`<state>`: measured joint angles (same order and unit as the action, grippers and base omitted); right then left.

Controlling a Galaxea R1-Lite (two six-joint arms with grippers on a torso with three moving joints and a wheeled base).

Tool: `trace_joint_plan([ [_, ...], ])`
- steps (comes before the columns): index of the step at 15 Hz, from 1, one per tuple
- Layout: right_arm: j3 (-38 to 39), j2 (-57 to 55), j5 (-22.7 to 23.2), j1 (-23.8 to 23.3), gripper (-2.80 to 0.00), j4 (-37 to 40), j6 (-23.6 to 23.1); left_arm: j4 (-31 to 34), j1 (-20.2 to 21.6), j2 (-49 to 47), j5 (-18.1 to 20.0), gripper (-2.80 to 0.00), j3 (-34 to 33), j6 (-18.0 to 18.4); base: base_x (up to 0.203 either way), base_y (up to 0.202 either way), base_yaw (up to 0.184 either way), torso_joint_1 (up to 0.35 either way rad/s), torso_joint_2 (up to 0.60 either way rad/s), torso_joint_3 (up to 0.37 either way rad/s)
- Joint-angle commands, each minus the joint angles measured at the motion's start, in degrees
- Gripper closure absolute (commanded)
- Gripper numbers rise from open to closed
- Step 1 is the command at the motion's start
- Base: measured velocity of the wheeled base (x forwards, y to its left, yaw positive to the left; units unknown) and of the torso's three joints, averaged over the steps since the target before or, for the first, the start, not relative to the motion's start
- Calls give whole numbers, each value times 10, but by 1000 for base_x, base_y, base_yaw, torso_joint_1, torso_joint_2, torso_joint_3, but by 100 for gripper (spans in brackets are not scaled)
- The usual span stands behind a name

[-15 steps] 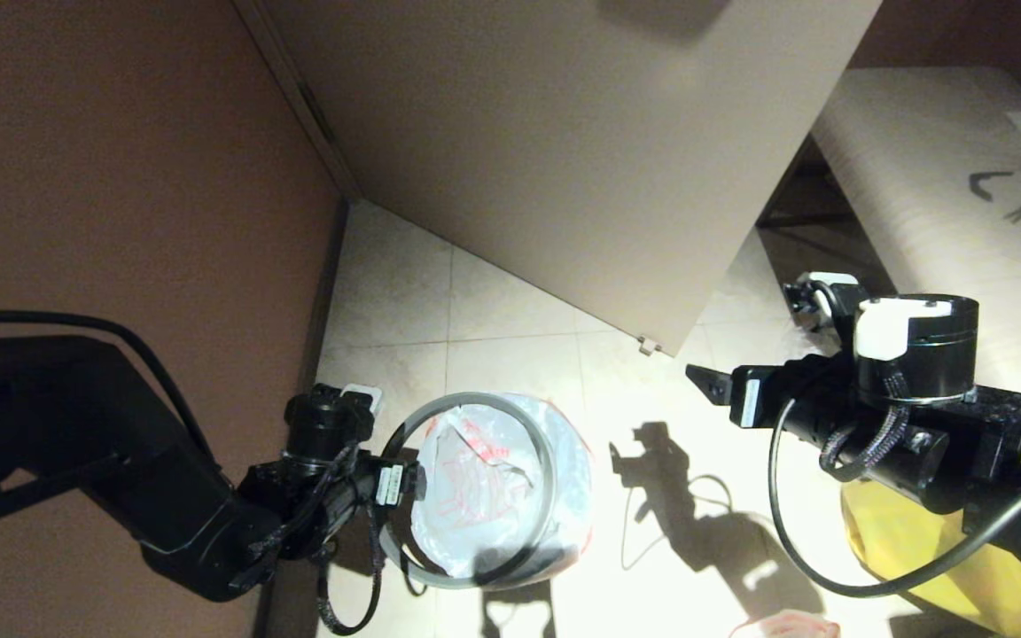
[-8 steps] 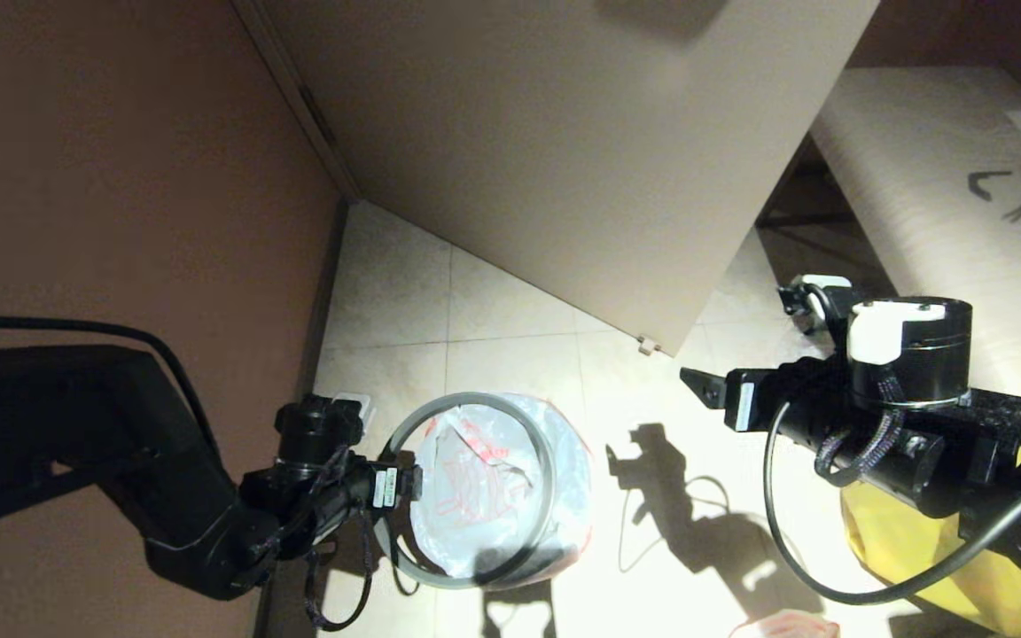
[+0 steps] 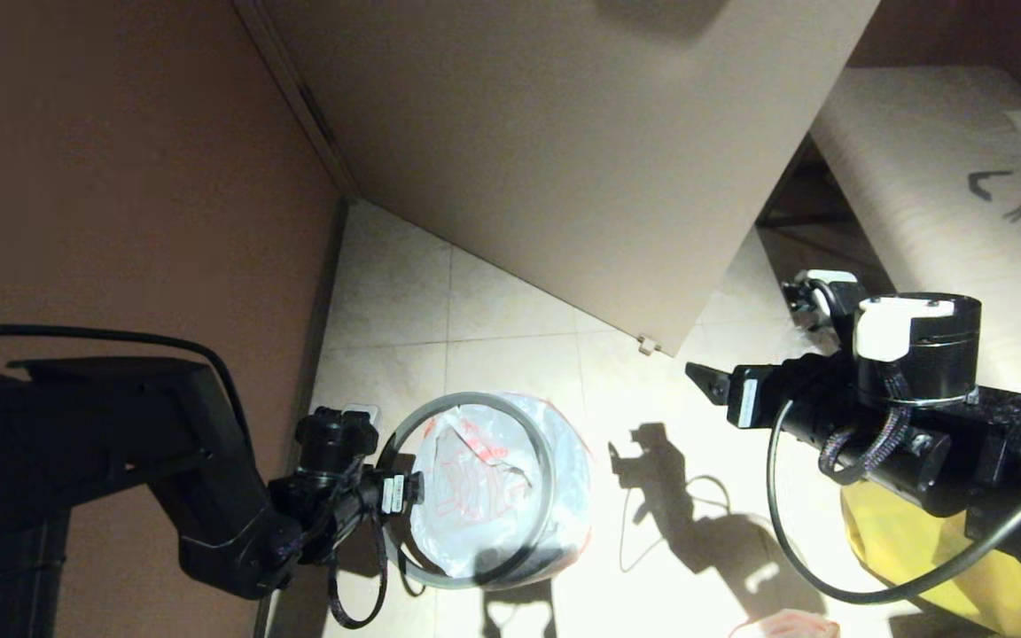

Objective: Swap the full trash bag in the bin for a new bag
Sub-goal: Place the trash can ring on the trash can

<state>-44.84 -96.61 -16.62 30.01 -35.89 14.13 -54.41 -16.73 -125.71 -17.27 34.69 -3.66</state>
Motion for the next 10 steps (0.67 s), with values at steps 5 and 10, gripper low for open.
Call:
trace_joint_plan([
  [5,-1,10,0,0,0,-2,2,-3,0,-11,-3,-280,11,-7,0,0,0,0,0,0],
  [10,0,10,0,0,0,-2,2,-34,-2,3,-3,-280,1,-36,0,0,0,0,0,0],
])
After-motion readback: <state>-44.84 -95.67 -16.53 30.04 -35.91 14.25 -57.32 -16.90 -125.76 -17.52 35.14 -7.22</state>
